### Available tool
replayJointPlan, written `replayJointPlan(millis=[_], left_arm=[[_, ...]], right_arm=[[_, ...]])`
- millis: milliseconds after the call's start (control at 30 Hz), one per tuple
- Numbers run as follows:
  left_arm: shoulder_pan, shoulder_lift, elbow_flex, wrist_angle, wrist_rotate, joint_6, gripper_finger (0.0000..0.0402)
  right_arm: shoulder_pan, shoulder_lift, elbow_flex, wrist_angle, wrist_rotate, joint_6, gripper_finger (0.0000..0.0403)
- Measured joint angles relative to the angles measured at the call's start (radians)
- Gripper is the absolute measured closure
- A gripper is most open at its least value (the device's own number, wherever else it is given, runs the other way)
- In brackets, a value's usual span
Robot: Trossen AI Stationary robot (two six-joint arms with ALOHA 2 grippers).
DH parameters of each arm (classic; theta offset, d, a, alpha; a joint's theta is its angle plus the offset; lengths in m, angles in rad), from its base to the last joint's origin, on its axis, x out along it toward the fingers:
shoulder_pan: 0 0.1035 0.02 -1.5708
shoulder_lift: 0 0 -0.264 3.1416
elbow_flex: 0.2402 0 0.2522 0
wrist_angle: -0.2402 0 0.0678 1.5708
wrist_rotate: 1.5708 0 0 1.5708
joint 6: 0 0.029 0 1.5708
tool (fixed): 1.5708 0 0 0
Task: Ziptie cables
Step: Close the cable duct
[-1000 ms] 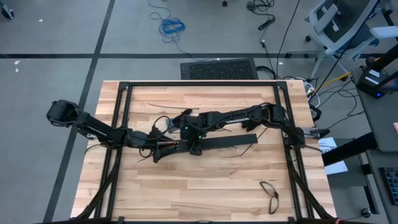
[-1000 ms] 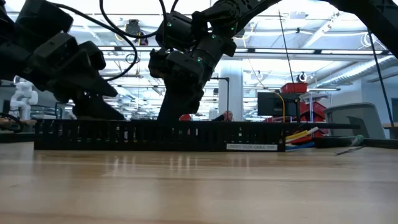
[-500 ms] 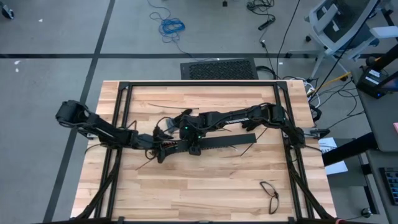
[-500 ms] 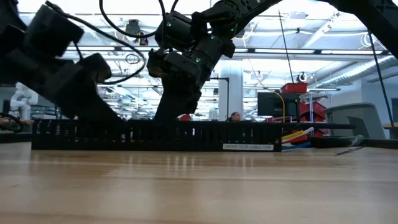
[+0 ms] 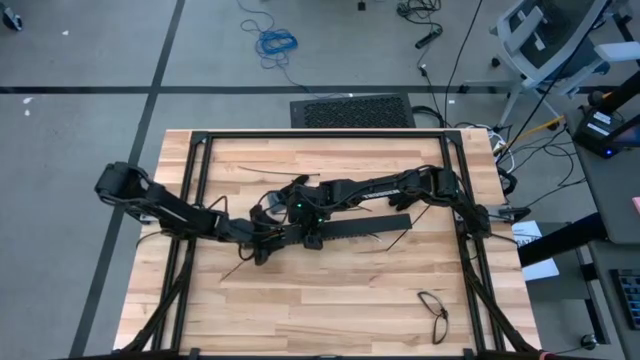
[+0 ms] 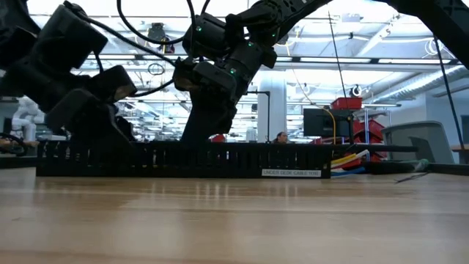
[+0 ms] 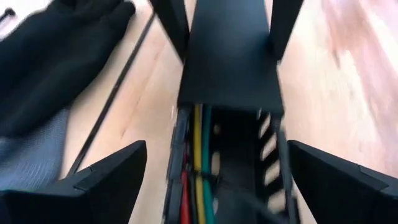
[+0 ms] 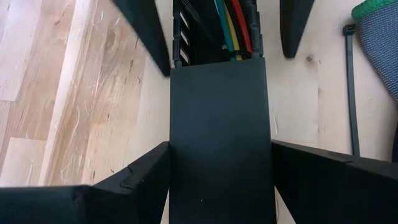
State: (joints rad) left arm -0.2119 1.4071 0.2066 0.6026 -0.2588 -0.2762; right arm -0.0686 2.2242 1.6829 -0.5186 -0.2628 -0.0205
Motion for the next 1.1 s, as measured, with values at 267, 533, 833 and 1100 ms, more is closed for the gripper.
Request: replayJointPlan(millis=[267, 533, 833, 1100], left_arm=[[0.003, -0.141, -0.001, -0.157, -0.011, 0.068, 0.0024], [0.01, -0.124, -0.001, -0.133, -0.021, 0.076, 0.0025], [0.01, -0.119, -0.001, -0.134, -0.021, 0.075, 0.0035], [0.009, -0.119, -0.003, -0.136, -0.021, 0.074, 0.0087]], right_arm=[[0.0, 0.0, 0.0, 0.0, 0.0, 0.0, 0.0163], [0.0, 0.001, 0.0, 0.015, 0.001, 0.006, 0.0163], [0.0, 0.001, 0.0, 0.015, 0.001, 0.008, 0.0163], [-0.001, 0.001, 0.0, 0.016, 0.002, 0.013, 0.0163]])
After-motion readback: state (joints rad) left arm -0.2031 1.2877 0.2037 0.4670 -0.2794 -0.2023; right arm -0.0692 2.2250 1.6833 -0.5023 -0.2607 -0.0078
